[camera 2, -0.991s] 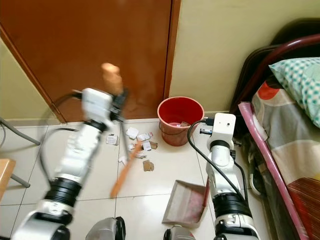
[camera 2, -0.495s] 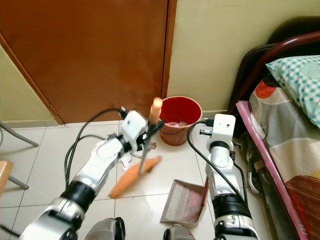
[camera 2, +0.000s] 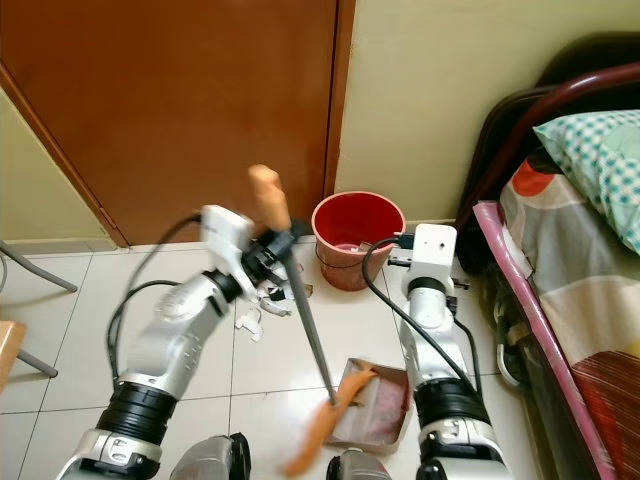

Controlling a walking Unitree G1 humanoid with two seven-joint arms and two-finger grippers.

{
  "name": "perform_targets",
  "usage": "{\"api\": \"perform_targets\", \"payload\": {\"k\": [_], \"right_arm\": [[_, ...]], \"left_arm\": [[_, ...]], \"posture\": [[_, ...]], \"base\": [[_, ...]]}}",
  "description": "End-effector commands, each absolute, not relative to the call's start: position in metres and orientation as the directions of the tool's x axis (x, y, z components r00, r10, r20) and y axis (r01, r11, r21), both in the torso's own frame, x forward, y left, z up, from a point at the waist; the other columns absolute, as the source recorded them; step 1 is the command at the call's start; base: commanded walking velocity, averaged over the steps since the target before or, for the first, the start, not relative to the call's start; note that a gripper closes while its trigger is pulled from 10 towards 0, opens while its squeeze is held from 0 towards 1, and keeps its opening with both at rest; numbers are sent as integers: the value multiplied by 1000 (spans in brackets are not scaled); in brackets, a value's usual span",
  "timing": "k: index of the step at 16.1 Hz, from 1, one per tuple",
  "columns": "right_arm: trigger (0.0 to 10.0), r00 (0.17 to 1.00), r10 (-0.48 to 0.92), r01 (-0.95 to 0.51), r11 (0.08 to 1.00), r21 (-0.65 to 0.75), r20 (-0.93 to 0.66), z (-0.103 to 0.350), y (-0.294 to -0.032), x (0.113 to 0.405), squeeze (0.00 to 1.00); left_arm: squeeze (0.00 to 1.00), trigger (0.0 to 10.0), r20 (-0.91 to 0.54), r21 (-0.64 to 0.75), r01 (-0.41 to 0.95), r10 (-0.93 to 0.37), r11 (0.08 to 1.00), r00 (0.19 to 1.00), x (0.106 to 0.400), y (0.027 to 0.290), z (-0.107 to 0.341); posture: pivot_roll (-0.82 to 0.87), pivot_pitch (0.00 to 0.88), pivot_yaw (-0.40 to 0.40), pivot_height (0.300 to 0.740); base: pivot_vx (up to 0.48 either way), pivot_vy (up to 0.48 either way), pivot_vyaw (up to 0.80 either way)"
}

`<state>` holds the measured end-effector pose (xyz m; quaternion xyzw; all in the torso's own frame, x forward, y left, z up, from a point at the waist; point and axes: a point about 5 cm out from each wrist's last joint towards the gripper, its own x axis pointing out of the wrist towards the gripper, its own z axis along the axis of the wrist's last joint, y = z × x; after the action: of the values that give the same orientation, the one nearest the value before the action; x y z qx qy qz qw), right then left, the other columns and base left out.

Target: Sweep floor

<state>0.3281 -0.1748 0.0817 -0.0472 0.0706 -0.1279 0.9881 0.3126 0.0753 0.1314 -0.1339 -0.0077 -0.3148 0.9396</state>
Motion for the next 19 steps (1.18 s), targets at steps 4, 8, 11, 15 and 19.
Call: {"api": "perform_targets", "payload": {"k": [4, 8, 11, 15, 19], "right_arm": [[10000, 971, -146, 142, 989, -34, -191, 74, -157, 328, 0], [10000, 973, -121, 116, 993, -39, -198, 69, -160, 324, 0], [10000, 975, -113, 107, 993, -43, -193, 70, -168, 321, 0], [10000, 991, -114, 114, 993, -11, -63, 84, -182, 301, 0], [10000, 984, -176, 177, 984, 22, -21, 87, -192, 284, 0]], "left_arm": [[0, 10000, 185, -346, 263, -209, 901, 960, 331, 137, 152], [0, 10000, 172, -195, 140, -107, 971, 979, 326, 176, 152], [0, 10000, 148, -56, 127, -117, 990, 982, 317, 187, 148], [0, 10000, 91, 26, 175, -177, 984, 980, 291, 188, 129], [0, 10000, 20, 34, 215, -215, 976, 976, 275, 187, 106]], "posture": [[12, 127, -38, 740], [17, 137, -30, 740], [25, 164, -34, 740], [17, 163, -38, 740], [9, 134, -19, 740]], "base": [[0, 0, 0], [0, 0, 0], [0, 0, 0], [0, 0, 0], [0, -143, 588]]}}
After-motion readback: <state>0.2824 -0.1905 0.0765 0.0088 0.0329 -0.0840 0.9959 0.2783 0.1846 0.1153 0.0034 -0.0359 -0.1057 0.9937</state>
